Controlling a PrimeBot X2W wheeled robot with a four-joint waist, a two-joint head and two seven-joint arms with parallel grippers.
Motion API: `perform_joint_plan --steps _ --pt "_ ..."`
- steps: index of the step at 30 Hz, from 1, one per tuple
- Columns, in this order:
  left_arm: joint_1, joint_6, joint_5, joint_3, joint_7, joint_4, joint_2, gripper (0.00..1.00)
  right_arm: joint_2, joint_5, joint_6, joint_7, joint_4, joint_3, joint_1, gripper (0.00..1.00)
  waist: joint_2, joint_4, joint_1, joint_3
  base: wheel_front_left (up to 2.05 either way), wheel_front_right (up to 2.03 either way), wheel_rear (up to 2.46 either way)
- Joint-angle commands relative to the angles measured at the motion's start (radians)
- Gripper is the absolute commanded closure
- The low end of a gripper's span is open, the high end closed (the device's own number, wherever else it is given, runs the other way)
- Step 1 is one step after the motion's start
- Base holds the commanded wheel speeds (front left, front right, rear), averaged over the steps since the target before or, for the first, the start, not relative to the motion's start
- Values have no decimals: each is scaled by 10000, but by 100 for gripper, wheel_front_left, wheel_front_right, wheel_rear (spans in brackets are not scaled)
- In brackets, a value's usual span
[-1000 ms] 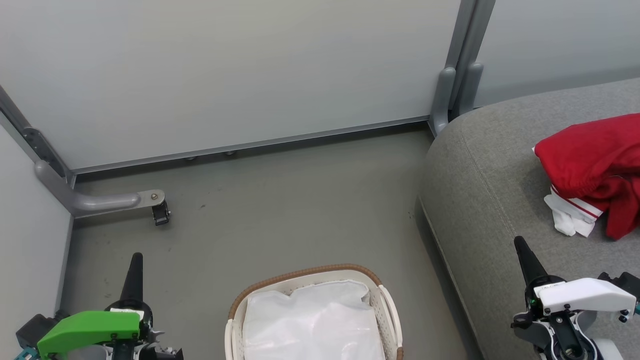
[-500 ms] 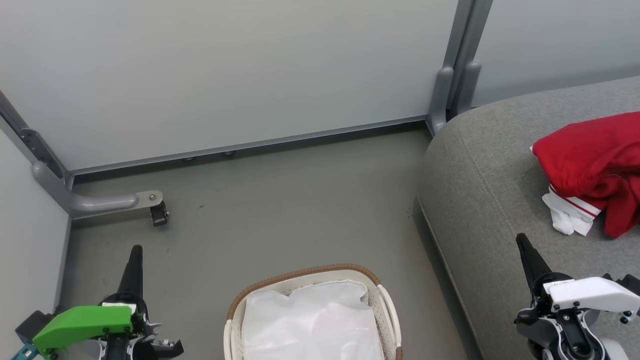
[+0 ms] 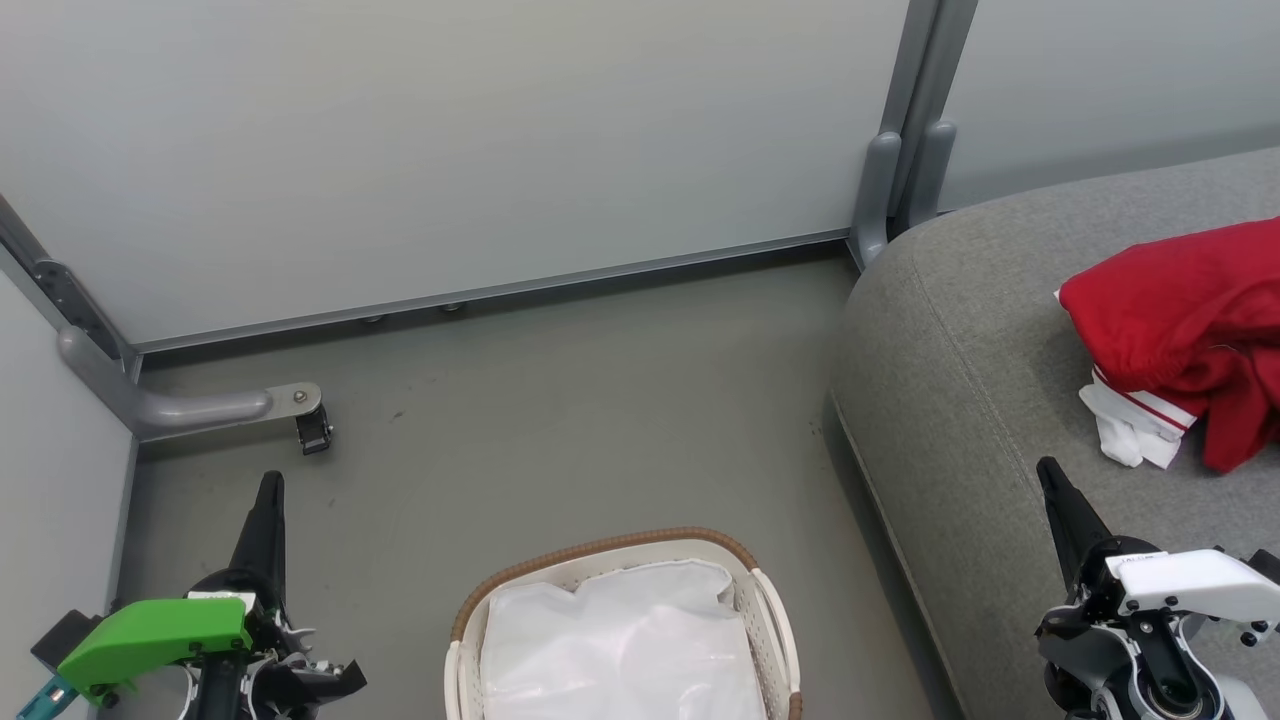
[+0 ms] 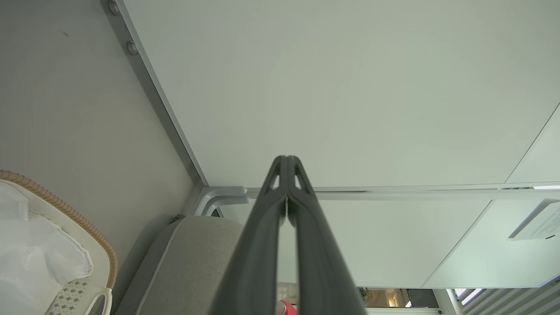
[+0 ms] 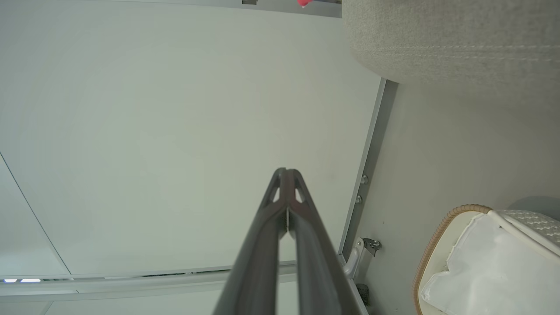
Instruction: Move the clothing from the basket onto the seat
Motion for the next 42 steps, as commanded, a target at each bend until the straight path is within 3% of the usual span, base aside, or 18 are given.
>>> perform_joint_plan --steps 1,42 --pt "-172 0 -197 50 64 -40 68 100 -24 212 0 65 -48 -51 -104 100 0 -5 0 0 0 0 0" --pt "-201 0 -412 62 137 -42 66 100 -19 446 0 124 -63 -80 -107 100 0 -24 0 1 0 0 0"
